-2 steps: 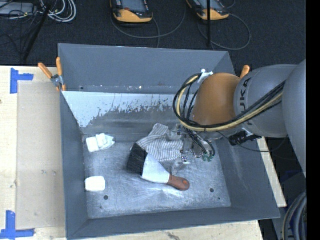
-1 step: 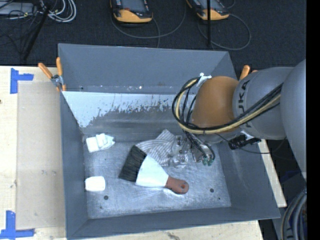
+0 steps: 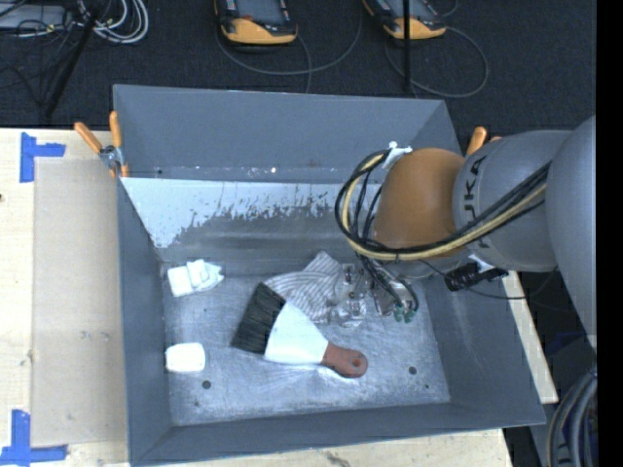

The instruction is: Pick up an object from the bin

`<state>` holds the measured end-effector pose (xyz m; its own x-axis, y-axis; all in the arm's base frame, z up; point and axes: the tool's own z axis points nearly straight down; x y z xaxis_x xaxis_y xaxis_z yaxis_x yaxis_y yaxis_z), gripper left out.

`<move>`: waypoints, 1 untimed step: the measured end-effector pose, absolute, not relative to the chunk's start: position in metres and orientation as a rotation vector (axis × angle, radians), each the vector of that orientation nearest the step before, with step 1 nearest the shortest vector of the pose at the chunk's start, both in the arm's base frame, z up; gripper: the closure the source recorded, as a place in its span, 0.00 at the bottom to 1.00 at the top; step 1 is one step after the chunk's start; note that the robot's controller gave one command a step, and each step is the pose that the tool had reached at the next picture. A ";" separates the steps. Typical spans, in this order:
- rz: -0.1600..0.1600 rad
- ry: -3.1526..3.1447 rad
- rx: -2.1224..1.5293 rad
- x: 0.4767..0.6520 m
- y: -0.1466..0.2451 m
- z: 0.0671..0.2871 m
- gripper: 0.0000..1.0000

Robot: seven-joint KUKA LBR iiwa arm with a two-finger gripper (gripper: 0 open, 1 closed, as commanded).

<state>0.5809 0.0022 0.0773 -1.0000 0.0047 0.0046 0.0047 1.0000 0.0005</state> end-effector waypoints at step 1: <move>-0.001 -3.144 -0.015 0.575 0.001 0.217 1.00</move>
Offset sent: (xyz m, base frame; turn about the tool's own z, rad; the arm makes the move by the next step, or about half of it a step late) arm 0.0000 0.0000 0.0000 0.0000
